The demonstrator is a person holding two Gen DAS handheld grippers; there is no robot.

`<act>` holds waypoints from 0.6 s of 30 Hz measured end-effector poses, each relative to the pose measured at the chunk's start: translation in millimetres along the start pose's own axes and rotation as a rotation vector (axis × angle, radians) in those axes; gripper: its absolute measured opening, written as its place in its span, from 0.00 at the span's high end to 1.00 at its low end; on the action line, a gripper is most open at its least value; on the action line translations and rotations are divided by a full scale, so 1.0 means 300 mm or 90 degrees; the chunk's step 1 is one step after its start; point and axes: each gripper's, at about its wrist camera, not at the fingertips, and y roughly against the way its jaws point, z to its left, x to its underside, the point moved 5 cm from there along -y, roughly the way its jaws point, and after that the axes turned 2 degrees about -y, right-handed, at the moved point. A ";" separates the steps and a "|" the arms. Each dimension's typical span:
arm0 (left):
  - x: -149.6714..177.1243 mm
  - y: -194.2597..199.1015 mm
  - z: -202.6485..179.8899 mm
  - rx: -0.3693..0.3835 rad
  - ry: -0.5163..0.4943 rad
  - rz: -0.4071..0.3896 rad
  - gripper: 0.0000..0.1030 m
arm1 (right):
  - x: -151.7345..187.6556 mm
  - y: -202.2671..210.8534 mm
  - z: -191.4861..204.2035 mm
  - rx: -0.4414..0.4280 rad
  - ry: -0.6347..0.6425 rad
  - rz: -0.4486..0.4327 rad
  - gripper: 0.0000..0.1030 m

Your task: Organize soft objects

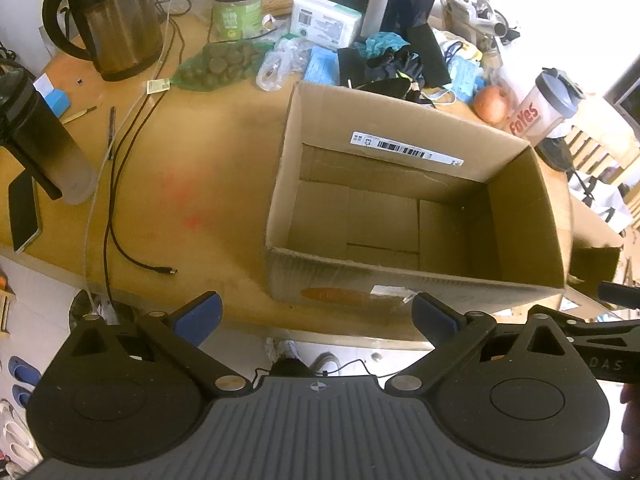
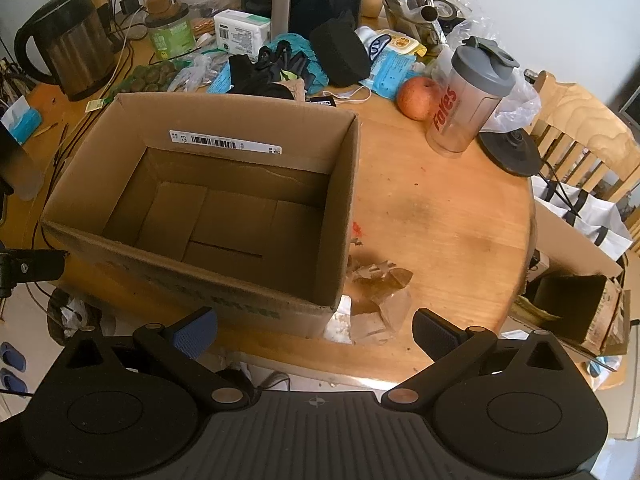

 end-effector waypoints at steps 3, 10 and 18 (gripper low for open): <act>-0.001 0.010 -0.002 -0.001 -0.001 -0.008 0.00 | 0.001 0.001 0.006 -0.001 0.006 0.000 0.00; 0.004 0.007 -0.013 0.014 -0.009 -0.008 0.00 | -0.005 -0.003 0.007 -0.005 0.008 0.001 0.00; -0.012 0.010 -0.012 0.031 0.001 -0.017 0.00 | -0.016 -0.010 0.000 -0.001 0.004 -0.004 0.00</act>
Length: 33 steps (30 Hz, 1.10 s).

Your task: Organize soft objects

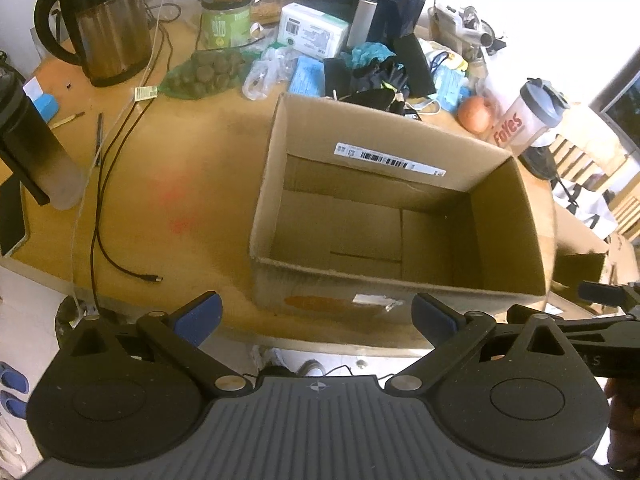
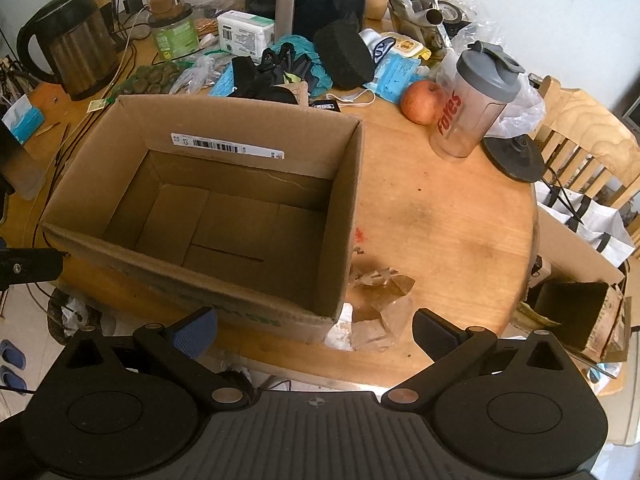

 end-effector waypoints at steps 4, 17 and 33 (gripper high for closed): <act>-0.014 -0.001 -0.001 -0.011 -0.007 -0.003 0.00 | -0.012 -0.004 -0.014 0.010 -0.010 -0.002 0.00; -0.094 -0.008 0.023 -0.042 -0.023 -0.017 0.00 | -0.074 -0.023 -0.072 -0.003 -0.041 -0.020 0.00; -0.230 -0.030 0.096 -0.070 -0.016 -0.086 0.00 | -0.198 -0.079 -0.124 -0.043 -0.054 -0.030 0.00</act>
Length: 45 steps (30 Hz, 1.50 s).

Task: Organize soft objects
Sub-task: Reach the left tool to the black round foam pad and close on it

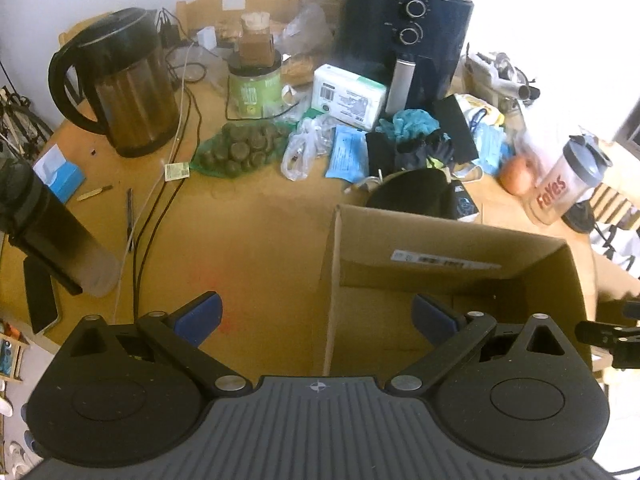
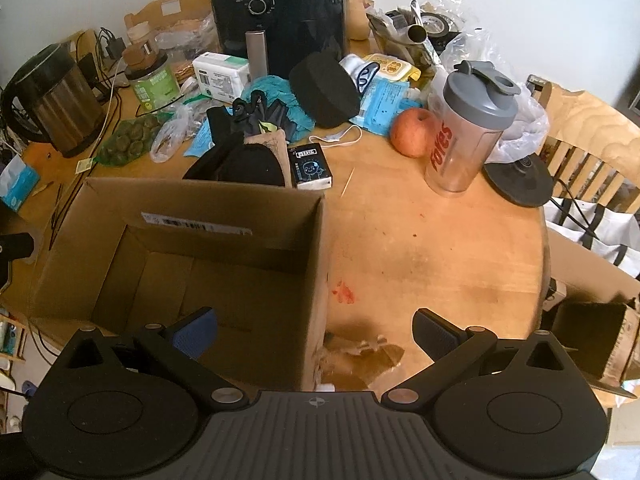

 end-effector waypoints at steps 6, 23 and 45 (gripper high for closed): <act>-0.040 -0.051 0.002 0.014 -0.022 0.014 0.00 | -0.056 -0.024 -0.044 0.029 -0.022 -0.003 0.00; -0.226 -0.159 -0.091 0.133 -0.130 -0.002 0.00 | -0.136 -0.040 -0.125 0.068 -0.075 -0.076 0.00; -0.312 -0.461 -0.290 0.158 -0.298 0.051 0.00 | -0.143 -0.046 -0.118 0.048 -0.139 -0.072 0.00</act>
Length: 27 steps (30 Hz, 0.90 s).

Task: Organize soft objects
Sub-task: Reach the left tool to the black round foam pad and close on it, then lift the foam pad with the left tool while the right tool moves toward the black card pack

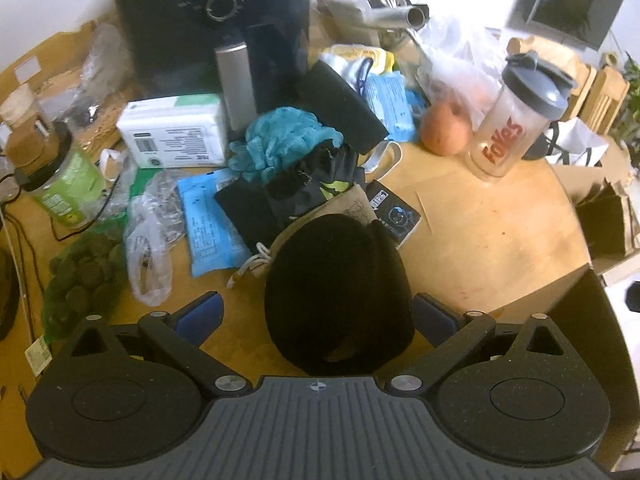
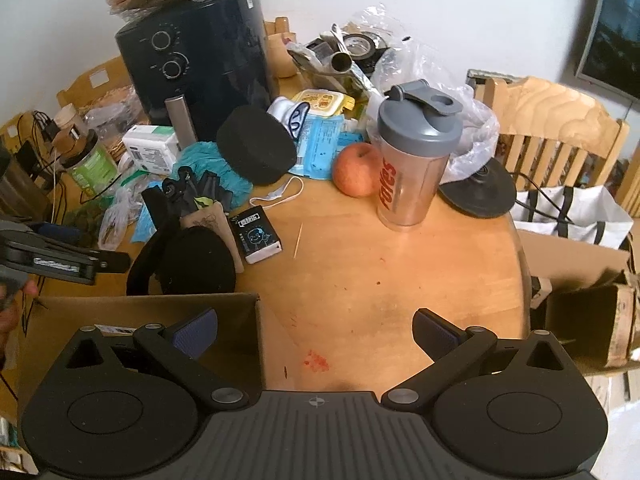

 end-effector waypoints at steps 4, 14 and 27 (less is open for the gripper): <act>-0.016 -0.056 -0.013 -0.019 -0.019 0.015 0.19 | 0.009 -0.002 -0.005 0.002 -0.012 0.005 0.00; -0.020 -0.141 -0.031 -0.048 -0.052 0.038 0.39 | 0.028 0.012 -0.026 0.020 -0.039 0.007 0.00; -0.017 -0.137 -0.056 -0.088 -0.125 0.010 0.88 | 0.039 0.030 -0.043 0.030 -0.047 -0.003 0.00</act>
